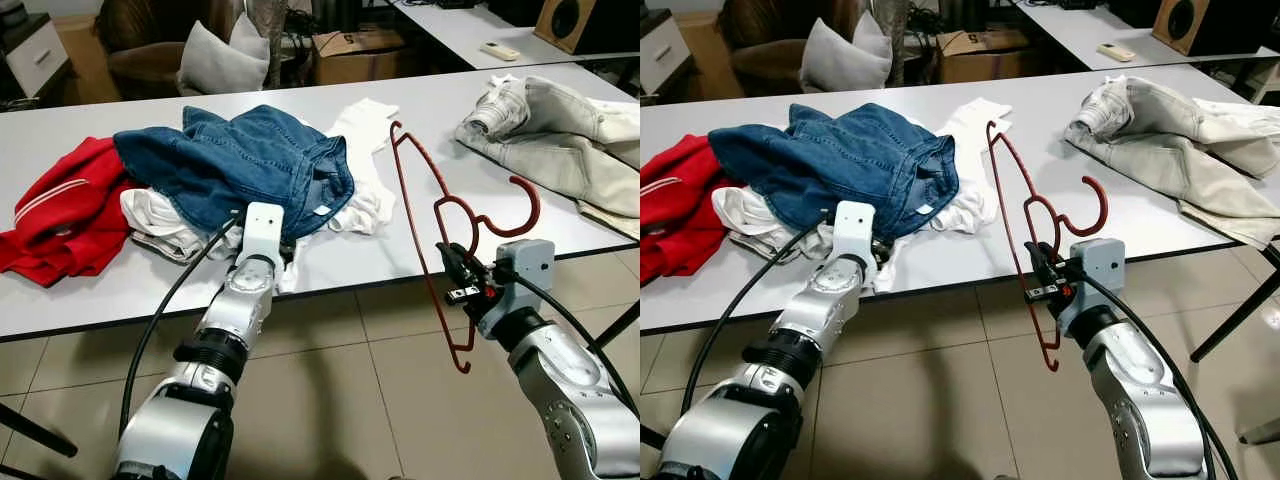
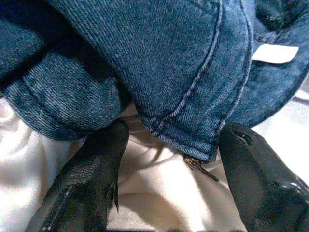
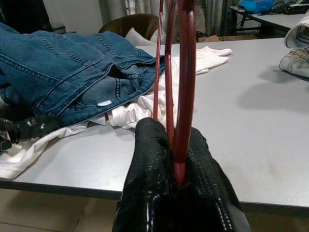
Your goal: Hang hanger
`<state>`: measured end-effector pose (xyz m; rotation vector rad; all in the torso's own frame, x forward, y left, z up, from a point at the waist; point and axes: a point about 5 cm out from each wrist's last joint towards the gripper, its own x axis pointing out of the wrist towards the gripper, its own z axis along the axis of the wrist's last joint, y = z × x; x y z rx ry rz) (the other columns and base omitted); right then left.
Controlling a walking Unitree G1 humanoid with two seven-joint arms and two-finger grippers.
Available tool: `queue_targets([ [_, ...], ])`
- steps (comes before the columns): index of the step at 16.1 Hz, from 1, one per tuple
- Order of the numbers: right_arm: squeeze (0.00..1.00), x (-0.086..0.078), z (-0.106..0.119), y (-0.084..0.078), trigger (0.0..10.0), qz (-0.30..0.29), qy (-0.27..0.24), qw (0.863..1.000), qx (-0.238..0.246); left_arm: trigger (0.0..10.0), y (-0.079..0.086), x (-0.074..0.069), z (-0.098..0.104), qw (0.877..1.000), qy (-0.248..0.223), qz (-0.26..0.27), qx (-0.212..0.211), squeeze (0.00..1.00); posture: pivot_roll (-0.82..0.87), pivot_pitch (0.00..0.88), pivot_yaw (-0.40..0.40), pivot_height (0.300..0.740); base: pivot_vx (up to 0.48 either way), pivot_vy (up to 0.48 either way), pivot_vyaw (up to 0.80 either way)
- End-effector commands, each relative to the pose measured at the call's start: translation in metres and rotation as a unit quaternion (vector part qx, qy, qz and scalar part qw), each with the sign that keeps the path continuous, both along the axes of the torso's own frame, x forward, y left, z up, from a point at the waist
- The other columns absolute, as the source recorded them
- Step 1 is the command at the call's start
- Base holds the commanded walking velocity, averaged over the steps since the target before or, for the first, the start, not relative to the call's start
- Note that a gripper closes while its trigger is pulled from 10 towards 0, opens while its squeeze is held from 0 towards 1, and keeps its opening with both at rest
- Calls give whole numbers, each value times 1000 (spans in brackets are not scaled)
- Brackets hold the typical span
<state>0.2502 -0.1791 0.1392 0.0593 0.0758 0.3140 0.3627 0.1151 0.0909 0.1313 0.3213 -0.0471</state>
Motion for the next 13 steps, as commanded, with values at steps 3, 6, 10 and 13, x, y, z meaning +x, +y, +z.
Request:
queue_targets([
  [3, 0, 1, 4, 0, 10000, -2, -6, 1000, 1, 7451, 6, 3, 1, 999, -11, 6, 30, 0, -268, 0, 71, 740, 0, 0, 0],
  [6, 0, 1, 4, -1, 10000, -5, -7, 1000, 0, 0, 0, 3, 3, 997, -35, -13, 62, 0, -273, 0, 74, 740, 0, 0, 0],
  [10, 0, 0, 3, -1, 10000, -11, -8, 1000, 1, 0, 2, 2, 8, 995, -69, -19, 69, 0, -271, 0, 84, 740, 0, 0, 0],
  [13, 0, 0, 3, -1, 10000, -10, -9, 1000, 1, 0, 5, 3, 14, 992, -94, -24, 83, 0, -269, 0, 82, 740, 0, 0, 0],
])
